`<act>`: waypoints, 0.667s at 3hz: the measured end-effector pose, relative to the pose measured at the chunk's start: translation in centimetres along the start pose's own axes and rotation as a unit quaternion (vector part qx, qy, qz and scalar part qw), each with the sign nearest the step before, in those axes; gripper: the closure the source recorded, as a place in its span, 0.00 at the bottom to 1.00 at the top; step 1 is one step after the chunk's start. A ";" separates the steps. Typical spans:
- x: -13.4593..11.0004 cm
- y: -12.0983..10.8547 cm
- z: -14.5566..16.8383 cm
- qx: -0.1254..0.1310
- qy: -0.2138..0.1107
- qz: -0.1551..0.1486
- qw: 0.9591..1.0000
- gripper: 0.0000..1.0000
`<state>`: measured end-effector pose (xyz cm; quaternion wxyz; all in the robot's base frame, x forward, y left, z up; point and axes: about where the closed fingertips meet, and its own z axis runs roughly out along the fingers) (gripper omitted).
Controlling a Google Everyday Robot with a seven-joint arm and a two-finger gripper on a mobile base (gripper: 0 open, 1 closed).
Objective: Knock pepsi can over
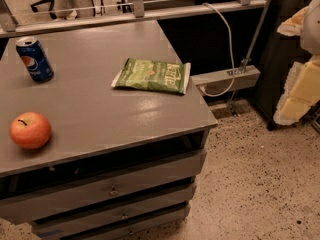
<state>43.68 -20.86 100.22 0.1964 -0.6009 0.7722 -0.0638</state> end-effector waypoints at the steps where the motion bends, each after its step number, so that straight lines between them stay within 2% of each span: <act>1: 0.0 0.0 0.0 0.000 0.000 0.000 1.000 0.00; 2: -0.9 -0.7 0.6 0.007 -0.014 -0.008 1.000 0.00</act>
Offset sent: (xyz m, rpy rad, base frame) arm 0.0327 0.0205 -0.0071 0.0481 -0.0566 0.0605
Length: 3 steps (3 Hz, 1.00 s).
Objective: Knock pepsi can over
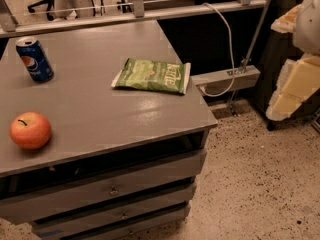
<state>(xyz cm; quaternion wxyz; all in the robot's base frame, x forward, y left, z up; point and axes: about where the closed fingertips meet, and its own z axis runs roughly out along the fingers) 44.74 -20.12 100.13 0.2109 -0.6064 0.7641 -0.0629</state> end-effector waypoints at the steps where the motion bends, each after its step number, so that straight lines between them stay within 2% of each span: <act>1: -2.7 -2.4 2.4 0.004 -0.043 -0.010 0.999 0.00; 2: -7.2 -4.8 6.9 -0.013 -0.116 -0.022 0.993 0.00; 3: -12.6 -5.9 11.8 -0.042 -0.203 -0.018 0.978 0.00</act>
Offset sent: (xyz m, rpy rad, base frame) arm 0.1463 0.1266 -0.0564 0.3913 -0.0489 0.2372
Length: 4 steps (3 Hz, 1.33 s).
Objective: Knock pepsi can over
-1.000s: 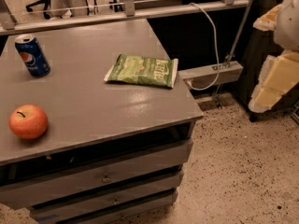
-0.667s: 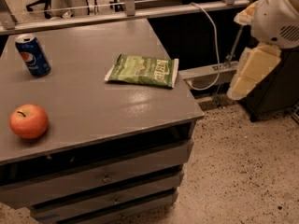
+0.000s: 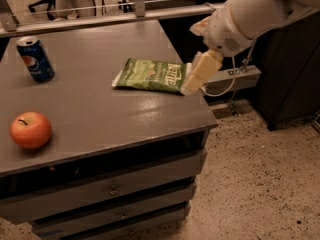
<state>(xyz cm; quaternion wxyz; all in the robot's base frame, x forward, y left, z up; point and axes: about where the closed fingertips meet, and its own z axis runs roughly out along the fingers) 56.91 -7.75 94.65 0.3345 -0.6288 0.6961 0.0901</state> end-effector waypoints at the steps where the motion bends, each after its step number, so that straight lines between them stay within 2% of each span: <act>1: -4.9 0.1 5.2 -0.030 -0.092 0.018 0.995 0.00; 2: -5.7 0.2 5.7 -0.033 -0.105 0.021 0.994 0.00; 3: -5.7 0.2 5.7 -0.034 -0.104 0.021 0.994 0.00; 4: -6.3 0.0 6.5 -0.036 -0.123 0.022 0.992 0.00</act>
Offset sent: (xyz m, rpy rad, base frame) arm 0.0159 0.0657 -0.0116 0.1760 0.0319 0.0587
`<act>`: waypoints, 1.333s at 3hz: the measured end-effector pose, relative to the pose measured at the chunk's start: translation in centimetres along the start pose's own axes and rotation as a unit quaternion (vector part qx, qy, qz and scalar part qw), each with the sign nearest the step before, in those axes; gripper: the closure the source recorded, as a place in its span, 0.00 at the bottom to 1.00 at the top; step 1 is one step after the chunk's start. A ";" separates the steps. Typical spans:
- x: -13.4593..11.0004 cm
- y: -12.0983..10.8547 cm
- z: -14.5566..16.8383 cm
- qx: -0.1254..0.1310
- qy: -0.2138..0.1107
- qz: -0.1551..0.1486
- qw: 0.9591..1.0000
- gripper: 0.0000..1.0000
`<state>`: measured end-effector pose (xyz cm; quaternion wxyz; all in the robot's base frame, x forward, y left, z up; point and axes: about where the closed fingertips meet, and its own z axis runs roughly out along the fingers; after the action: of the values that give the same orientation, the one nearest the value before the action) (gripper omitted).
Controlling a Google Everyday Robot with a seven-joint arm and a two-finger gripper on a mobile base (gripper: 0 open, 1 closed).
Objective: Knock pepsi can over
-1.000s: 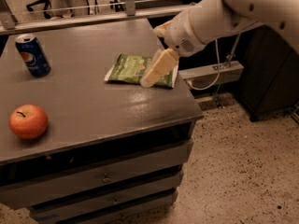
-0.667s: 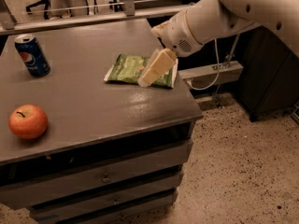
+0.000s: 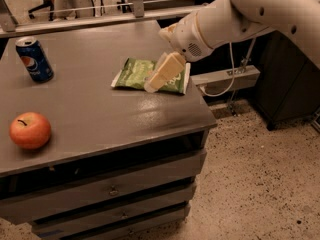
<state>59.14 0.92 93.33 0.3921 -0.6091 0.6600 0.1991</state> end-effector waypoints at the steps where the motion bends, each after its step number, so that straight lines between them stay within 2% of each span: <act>1: -1.9 -1.5 4.1 -0.008 -0.043 -0.009 0.999 0.00; 2: -4.6 -3.9 9.5 -0.020 -0.092 -0.020 0.995 0.00; 3: -8.0 -6.1 15.4 -0.033 -0.140 -0.030 0.989 0.00; 4: -11.3 -7.2 20.8 -0.051 -0.176 -0.028 0.983 0.00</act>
Offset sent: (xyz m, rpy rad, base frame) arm 0.1108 0.1592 -0.0189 0.2805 -0.0651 0.1614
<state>71.22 22.38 90.75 0.4759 -0.6021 0.5520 0.3260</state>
